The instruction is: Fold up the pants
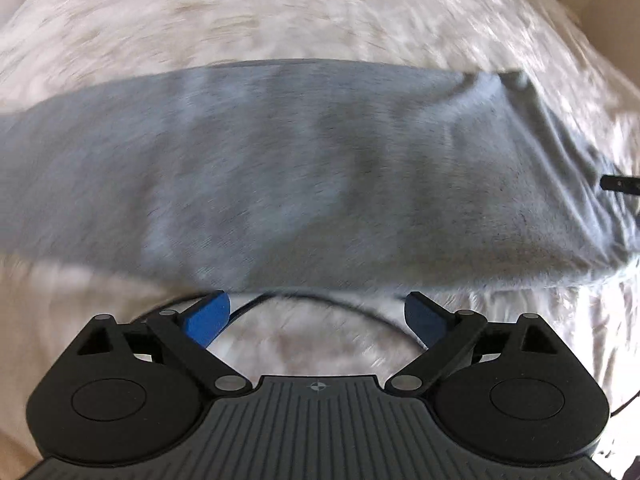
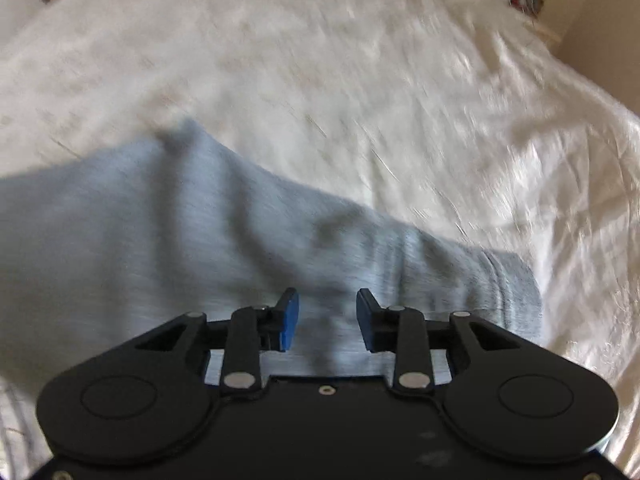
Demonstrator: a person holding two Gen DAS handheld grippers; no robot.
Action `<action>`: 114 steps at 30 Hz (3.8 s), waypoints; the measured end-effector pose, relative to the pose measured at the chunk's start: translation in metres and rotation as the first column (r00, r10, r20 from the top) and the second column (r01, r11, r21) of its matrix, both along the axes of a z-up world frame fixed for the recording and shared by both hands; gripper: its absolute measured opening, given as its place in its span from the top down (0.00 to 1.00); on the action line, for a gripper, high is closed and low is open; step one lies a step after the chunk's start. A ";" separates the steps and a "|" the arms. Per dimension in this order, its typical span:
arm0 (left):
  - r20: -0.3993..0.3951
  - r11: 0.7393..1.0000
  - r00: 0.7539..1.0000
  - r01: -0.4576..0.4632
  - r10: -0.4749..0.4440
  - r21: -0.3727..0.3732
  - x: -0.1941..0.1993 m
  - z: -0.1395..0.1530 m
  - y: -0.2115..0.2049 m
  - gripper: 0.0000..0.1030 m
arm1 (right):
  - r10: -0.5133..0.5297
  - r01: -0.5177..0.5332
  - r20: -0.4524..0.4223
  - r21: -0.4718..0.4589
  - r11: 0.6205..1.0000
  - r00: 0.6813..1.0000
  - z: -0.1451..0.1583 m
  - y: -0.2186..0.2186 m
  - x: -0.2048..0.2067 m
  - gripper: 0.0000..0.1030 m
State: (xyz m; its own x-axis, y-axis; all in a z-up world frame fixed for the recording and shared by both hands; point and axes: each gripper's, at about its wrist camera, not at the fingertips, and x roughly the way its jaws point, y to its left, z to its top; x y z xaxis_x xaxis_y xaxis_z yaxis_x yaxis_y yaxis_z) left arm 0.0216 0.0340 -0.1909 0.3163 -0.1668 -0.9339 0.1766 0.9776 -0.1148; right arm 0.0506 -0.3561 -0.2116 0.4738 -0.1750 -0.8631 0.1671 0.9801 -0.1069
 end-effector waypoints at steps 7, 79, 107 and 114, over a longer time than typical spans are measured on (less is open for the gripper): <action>0.042 0.993 0.992 -0.121 0.121 -0.003 -0.020 0.016 0.056 0.07 | 0.235 -0.253 0.124 0.155 0.955 0.964 0.019 0.098 -0.025 0.55; 0.076 0.968 0.971 -0.216 0.226 -0.124 0.031 0.021 0.231 0.07 | 0.936 -0.943 -0.134 -0.105 0.314 0.327 -0.046 0.408 0.154 0.96; 0.011 0.842 0.882 -0.447 0.471 -0.301 0.092 -0.025 0.312 0.15 | 0.471 -0.445 -0.006 0.317 0.837 0.882 -0.002 0.392 0.039 0.54; 0.103 0.878 0.884 -0.430 0.457 -0.211 0.082 0.002 0.313 0.85 | 0.328 -0.294 -0.050 0.334 0.896 0.943 -0.017 0.386 0.052 0.96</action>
State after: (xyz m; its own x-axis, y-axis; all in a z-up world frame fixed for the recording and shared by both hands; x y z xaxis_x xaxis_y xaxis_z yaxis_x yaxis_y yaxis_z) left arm 0.1037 0.3469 -0.1893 0.5252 -0.1345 -0.8403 -0.2427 0.9228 -0.2994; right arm 0.1026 0.0301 -0.2288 0.3654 0.2579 -0.8944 -0.1469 0.9648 0.2182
